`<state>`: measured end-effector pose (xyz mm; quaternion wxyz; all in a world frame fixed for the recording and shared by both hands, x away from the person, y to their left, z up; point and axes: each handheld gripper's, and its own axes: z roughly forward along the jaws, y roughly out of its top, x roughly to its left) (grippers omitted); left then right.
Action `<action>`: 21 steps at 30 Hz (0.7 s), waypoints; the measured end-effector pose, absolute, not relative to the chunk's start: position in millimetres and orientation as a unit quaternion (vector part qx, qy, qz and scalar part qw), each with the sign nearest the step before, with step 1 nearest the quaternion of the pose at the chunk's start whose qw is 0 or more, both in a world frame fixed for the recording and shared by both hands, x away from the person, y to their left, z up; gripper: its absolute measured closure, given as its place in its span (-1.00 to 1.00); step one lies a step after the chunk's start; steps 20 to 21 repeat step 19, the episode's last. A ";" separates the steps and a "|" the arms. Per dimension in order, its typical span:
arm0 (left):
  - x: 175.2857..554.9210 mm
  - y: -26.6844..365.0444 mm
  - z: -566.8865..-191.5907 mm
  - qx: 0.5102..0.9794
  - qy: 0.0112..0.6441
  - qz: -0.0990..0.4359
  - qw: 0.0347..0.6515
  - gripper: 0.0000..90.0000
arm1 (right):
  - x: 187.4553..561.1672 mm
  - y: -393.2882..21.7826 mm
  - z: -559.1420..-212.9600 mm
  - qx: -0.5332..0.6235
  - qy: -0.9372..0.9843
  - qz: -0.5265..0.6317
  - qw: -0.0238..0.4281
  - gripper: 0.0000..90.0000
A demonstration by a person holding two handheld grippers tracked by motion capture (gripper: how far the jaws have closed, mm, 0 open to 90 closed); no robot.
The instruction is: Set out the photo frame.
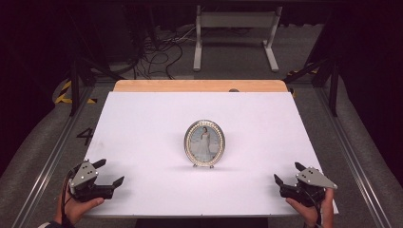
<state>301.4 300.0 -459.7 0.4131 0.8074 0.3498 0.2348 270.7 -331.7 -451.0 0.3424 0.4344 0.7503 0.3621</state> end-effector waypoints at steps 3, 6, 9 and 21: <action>301.5 300.3 -459.4 0.807 0.350 0.233 0.415 -0.77 | 270.6 -331.7 -450.7 0.434 0.750 0.363 0.342 -0.64; 301.7 299.7 -459.3 0.807 0.350 0.233 0.415 -0.77 | 270.5 -331.3 -450.9 0.431 0.752 0.362 0.343 -0.64; 301.8 299.0 -459.4 0.809 0.349 0.232 0.413 -0.77 | 270.4 -331.2 -451.5 0.431 0.753 0.361 0.342 -0.64; 302.9 298.8 -460.2 0.809 0.351 0.231 0.411 -0.77 | 272.2 -330.4 -452.0 0.433 0.752 0.363 0.338 -0.64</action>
